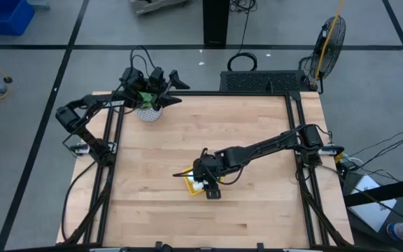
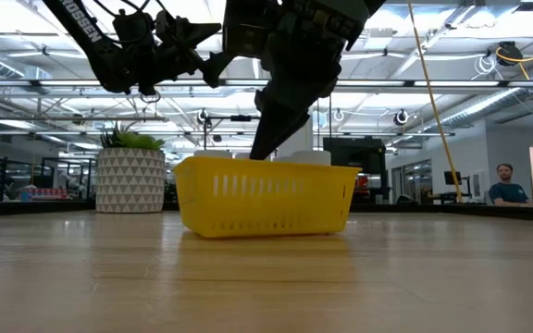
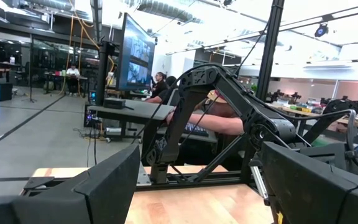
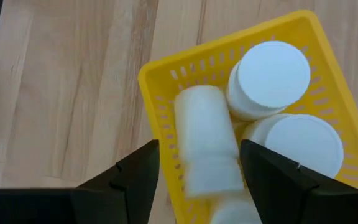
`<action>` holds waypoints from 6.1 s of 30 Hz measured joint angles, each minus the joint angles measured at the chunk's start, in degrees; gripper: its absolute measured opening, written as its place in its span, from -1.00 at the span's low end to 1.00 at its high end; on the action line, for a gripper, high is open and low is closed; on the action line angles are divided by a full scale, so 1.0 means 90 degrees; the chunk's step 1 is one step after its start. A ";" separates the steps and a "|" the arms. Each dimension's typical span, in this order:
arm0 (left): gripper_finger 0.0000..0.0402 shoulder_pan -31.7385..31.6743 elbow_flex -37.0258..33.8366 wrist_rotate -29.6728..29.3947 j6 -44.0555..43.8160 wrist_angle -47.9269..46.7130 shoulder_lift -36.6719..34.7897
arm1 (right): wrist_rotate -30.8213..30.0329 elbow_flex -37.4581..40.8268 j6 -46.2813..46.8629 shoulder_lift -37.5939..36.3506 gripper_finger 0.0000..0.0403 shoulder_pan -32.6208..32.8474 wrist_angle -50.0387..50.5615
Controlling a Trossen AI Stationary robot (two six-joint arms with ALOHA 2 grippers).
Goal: Pick and place pill bottles into a basket
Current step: Adjust the white medicine bottle in the yellow bin
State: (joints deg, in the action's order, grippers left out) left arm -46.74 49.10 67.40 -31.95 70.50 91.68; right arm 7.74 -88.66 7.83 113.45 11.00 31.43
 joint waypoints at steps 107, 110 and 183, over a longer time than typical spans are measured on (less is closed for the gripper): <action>0.69 0.0000 0.0000 -0.0061 0.0001 0.0000 0.0000 | 0.1018 0.0393 0.0329 0.0477 0.11 -0.0044 -0.0465; 0.69 0.0000 0.0000 -0.0061 0.0001 0.0000 0.0000 | 0.1164 0.0400 0.0377 0.0483 0.11 -0.0046 -0.0421; 0.69 0.0000 0.0000 -0.0156 0.0000 0.0002 0.0000 | 0.0665 0.0750 -0.0732 0.0500 -0.42 -0.0384 -0.1084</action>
State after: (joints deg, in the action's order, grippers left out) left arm -46.74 49.10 65.99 -31.95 70.51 91.68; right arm 13.72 -81.91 1.23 117.95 7.55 21.67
